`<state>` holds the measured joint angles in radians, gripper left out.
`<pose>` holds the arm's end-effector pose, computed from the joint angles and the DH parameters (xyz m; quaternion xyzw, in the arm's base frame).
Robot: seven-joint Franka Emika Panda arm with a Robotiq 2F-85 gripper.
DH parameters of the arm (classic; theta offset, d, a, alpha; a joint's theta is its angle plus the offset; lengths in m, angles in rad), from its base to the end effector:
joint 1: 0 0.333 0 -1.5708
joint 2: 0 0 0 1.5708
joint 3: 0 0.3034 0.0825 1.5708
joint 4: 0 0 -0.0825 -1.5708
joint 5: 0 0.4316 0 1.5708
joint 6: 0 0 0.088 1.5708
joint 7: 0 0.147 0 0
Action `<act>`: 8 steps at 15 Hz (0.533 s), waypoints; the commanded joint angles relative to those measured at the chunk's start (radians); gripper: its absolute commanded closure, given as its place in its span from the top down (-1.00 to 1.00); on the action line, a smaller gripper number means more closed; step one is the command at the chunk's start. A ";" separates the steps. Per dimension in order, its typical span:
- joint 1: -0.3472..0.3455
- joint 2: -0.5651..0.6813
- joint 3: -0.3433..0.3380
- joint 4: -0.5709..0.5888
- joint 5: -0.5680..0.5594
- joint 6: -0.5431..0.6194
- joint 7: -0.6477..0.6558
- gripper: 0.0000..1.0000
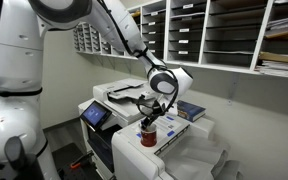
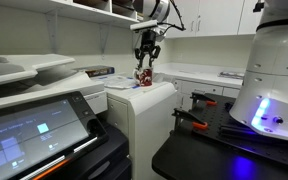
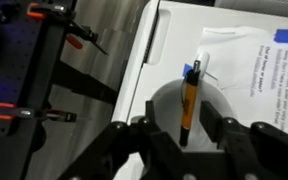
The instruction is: Pick up the pen and put it down
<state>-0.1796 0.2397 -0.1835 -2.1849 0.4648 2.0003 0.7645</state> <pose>0.5055 -0.1500 0.1739 -0.7334 0.6286 0.2290 0.1204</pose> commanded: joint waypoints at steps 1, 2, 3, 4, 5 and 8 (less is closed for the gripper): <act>0.010 0.041 -0.011 0.033 0.014 0.015 0.003 -0.14; 0.010 0.050 -0.010 0.038 0.017 0.020 0.002 -0.25; 0.011 0.060 -0.010 0.045 0.020 0.025 0.001 -0.17; 0.011 0.068 -0.009 0.050 0.024 0.030 0.000 -0.15; 0.013 0.076 -0.009 0.054 0.025 0.036 0.001 -0.13; 0.017 0.098 -0.003 0.063 0.027 0.020 -0.012 -0.09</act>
<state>-0.1730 0.3162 -0.1835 -2.1396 0.4732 2.0287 0.7647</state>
